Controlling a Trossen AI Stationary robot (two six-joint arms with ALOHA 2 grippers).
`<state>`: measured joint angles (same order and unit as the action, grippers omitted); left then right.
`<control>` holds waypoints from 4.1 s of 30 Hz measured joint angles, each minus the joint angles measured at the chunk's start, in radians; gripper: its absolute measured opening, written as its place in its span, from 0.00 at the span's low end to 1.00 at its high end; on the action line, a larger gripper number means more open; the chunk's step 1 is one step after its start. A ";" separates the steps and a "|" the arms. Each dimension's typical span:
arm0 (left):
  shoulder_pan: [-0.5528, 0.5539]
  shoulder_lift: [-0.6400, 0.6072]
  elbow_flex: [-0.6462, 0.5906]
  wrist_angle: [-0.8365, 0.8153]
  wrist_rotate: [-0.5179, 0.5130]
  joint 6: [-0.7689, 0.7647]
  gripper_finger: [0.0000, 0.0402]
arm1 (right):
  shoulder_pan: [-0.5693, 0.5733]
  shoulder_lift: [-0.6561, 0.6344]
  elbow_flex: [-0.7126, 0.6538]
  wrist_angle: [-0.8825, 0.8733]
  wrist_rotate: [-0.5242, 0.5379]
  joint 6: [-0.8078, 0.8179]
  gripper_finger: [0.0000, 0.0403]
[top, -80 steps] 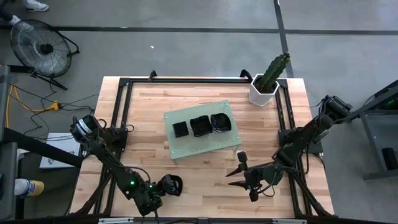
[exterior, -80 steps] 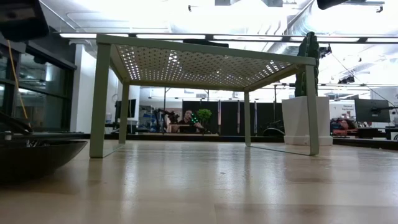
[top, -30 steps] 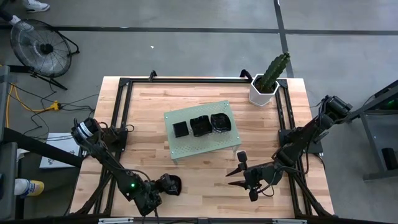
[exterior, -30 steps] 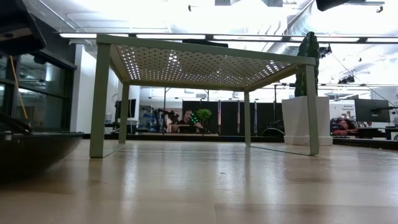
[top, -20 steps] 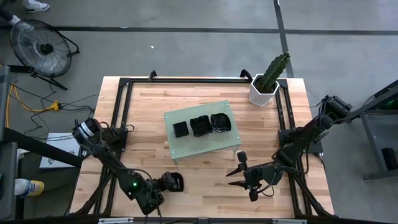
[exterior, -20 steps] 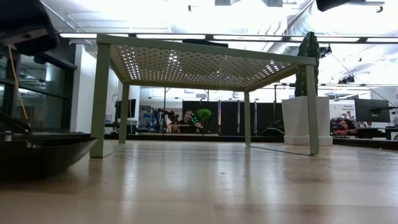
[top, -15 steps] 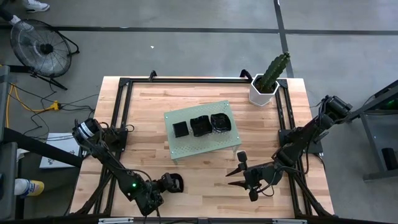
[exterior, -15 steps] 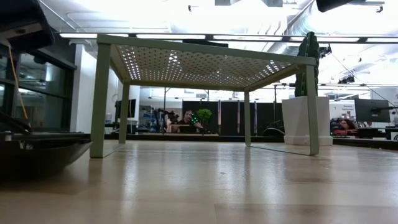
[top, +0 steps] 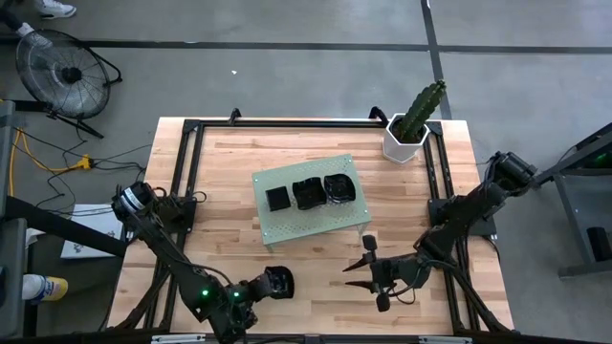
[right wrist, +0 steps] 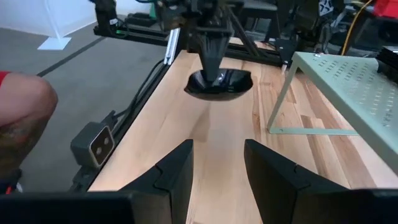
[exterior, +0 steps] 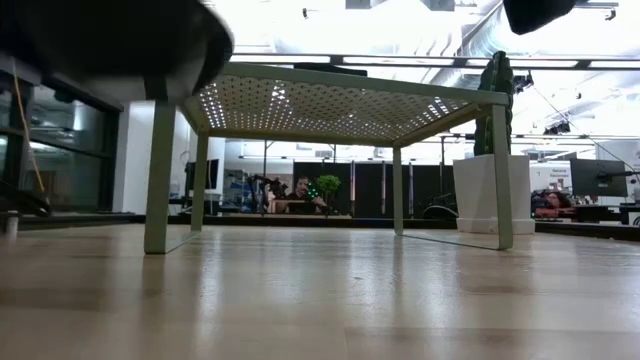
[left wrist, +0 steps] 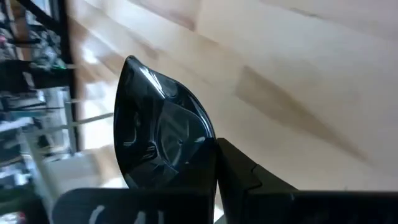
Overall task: Pick & Place Mini shaped plates
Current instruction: Stack the black leaf shaped bowl on top of the black leaf shaped bowl on the shelf
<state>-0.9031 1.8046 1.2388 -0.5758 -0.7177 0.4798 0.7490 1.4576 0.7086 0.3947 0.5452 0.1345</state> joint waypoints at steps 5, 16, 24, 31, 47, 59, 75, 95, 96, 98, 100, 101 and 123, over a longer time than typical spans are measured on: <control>0.000 0.000 0.061 -0.037 -0.052 0.069 0.00 | 0.002 0.079 0.021 0.079 0.062 -0.004 0.34; 0.007 0.047 0.125 -0.089 -0.215 0.234 0.00 | -0.006 0.206 0.190 0.101 0.333 -0.019 0.34; 0.021 0.080 0.129 -0.069 -0.383 0.354 0.00 | -0.051 0.254 0.287 0.097 0.298 0.092 0.34; 0.029 0.087 0.130 -0.020 -0.564 0.453 0.00 | -0.062 0.308 0.334 0.097 0.338 0.062 0.34; 0.110 0.087 0.128 -0.027 -0.629 0.520 0.00 | -0.054 0.342 0.383 0.097 0.464 0.001 0.34; 0.118 0.086 0.127 -0.032 -0.629 0.519 0.00 | -0.024 0.329 0.383 0.128 0.603 -0.020 0.34; 0.118 0.086 0.127 -0.025 -0.624 0.510 0.00 | -0.089 0.329 0.383 0.117 0.495 0.093 0.34; 0.118 0.086 0.126 -0.026 -0.703 0.648 0.00 | -0.116 0.328 0.383 0.042 0.454 0.154 0.13; 0.118 0.086 0.126 -0.026 -0.705 0.661 0.00 | -0.117 0.328 0.383 0.042 0.456 0.154 0.12; 0.118 0.086 0.126 -0.026 -0.707 0.673 0.00 | -0.120 0.328 0.383 0.042 0.458 0.153 0.11; 0.118 0.086 0.126 -0.026 -0.707 0.675 0.00 | -0.122 0.328 0.383 0.042 0.458 0.146 0.10; 0.118 0.086 0.126 -0.026 -0.709 0.675 0.00 | -0.122 0.328 0.383 0.042 0.458 0.140 0.10; 0.119 0.085 0.128 0.013 -0.635 0.668 0.19 | -0.136 0.329 0.382 0.042 0.391 0.133 0.00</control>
<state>-0.7841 1.8896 1.3666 -0.5626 -1.3529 1.1477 0.6128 1.7866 1.0908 0.4362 0.9358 0.2678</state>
